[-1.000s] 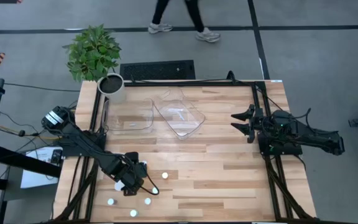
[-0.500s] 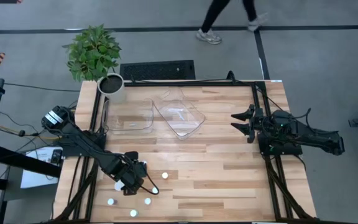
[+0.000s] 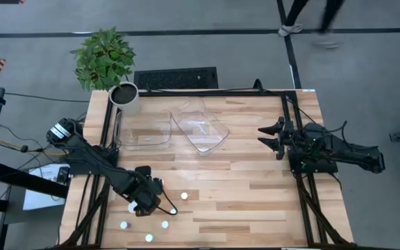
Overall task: Pick and place medicine bottles into bin by pill shape (circle, oval)
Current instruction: Put the top large orange capsule bottle into the left transparent bin
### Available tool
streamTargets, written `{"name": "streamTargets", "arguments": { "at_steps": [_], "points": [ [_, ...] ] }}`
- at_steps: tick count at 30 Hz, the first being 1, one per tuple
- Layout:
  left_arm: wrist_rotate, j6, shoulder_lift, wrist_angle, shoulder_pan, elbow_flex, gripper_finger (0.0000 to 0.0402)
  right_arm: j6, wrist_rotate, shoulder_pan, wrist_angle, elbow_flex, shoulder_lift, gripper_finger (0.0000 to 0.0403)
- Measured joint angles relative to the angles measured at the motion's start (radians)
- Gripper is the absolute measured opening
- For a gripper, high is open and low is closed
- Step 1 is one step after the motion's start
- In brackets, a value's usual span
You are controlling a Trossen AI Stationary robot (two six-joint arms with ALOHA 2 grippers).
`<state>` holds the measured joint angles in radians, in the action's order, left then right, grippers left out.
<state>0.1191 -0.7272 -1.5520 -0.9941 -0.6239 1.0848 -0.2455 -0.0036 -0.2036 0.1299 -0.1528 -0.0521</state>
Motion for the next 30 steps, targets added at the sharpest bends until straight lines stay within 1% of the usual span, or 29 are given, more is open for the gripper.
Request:
{"name": "streamTargets", "arguments": {
  "at_steps": [4, 8, 11, 15, 18, 22, 25, 30],
  "points": [
    [0.025, 0.011, 0.001, -0.151, 0.037, 0.088, 0.0205, 0.0, 0.0, 0.0, 0.0, 0.0, 0.0, 0.0225],
    [0.068, 0.031, 0.027, -0.264, 0.082, 0.16, 0.021, 0.0, 0.0, 0.0, 0.0, 0.0, 0.0, 0.0225],
    [0.114, 0.046, 0.071, -0.308, 0.122, 0.189, 0.0214, 0.0, 0.0, 0.0, 0.001, 0.0, 0.0, 0.0225],
    [0.196, 0.051, 0.167, -0.317, 0.205, 0.198, 0.0216, 0.0, 0.0, 0.0, 0.01, 0.0, 0.0, 0.0225],
    [0.278, 0.051, 0.244, -0.318, 0.295, 0.198, 0.0216, 0.0, 0.0, 0.0, 0.02, 0.0, 0.0, 0.0225],
    [0.375, 0.051, 0.32, -0.317, 0.453, 0.198, 0.0216, 0.0, 0.0, 0.0, 0.026, 0.0, 0.0, 0.0225],
    [0.405, 0.065, 0.34, -0.305, 0.583, 0.198, 0.0217, 0.0, 0.0, 0.0, 0.033, 0.0, 0.0, 0.0225],
    [0.383, 0.099, 0.328, -0.224, 0.779, 0.181, 0.0217, 0.0, 0.0, 0.0, 0.05, 0.0, 0.0, 0.0225]
  ]
}}
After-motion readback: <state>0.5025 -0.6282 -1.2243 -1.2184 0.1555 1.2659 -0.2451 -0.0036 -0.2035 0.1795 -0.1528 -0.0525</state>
